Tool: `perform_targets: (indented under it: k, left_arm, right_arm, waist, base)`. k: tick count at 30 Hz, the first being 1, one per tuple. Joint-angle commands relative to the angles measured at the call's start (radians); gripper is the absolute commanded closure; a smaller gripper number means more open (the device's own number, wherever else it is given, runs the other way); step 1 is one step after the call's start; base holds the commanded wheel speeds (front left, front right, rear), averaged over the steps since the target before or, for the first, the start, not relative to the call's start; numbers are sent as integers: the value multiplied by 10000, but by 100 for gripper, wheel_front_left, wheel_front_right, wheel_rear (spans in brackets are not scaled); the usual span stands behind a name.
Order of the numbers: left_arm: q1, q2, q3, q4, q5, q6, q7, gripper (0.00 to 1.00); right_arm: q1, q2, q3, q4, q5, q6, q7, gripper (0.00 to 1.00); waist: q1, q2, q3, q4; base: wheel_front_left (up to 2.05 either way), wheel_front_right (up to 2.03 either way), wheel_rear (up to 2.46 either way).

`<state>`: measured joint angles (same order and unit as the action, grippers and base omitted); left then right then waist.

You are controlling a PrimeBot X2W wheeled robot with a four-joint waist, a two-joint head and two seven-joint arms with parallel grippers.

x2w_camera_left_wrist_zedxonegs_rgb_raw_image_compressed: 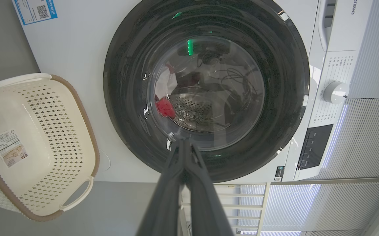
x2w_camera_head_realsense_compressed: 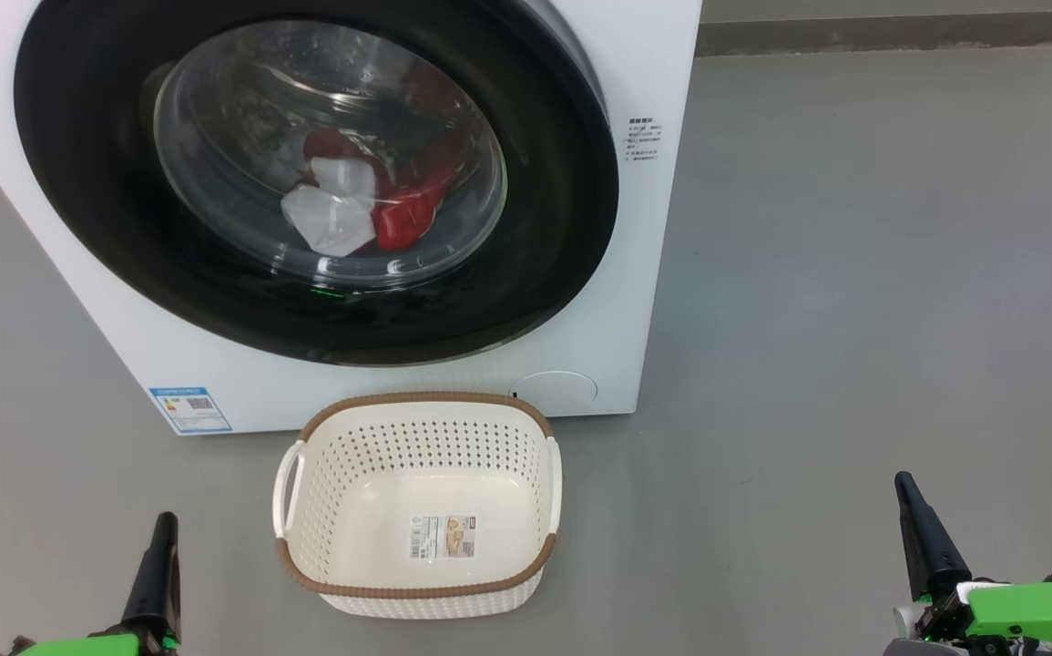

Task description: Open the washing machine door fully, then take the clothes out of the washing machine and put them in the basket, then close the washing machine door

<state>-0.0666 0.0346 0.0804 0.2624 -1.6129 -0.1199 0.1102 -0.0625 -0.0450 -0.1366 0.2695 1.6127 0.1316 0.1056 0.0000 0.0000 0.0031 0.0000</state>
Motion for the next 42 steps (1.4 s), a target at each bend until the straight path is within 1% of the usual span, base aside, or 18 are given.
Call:
perform_targets:
  k: [1,35,36,40,41,42]
  left_arm:
    - [-413,156,329,-176,39,-108,27,100]
    - [-413,156,329,-176,39,-108,27,100]
    - [0,0,-1,0,0,0,0,0]
    - [278,-176,-66,412,0,13,-7,0]
    - [390,-231,-79,532,0,13,-8,100]
    - [461,-270,-96,611,1,13,-15,0]
  right_arm:
    - [-454,-52,233,-248,-37,-9,73,100]
    - [-454,-52,233,-248,-37,-9,73,100]
    - [-1,0,2,2,0,0,-1,0]
    - [236,97,10,451,3,0,-21,0]
    - [329,124,14,576,3,0,-22,100]
    - [390,139,25,655,3,0,-31,0]
  waist:
    - [0,0,0,0]
    - [0,0,0,0]
    - [0,0,0,0]
    - [0,0,-1,-1]
    - [0,0,-1,-1]
    - [0,0,-1,-1]
  base:
    - [0,0,0]
    - [0,0,0]
    - [0,0,0]
    - [0,0,0]
    - [0,0,0]
    - [0,0,0]
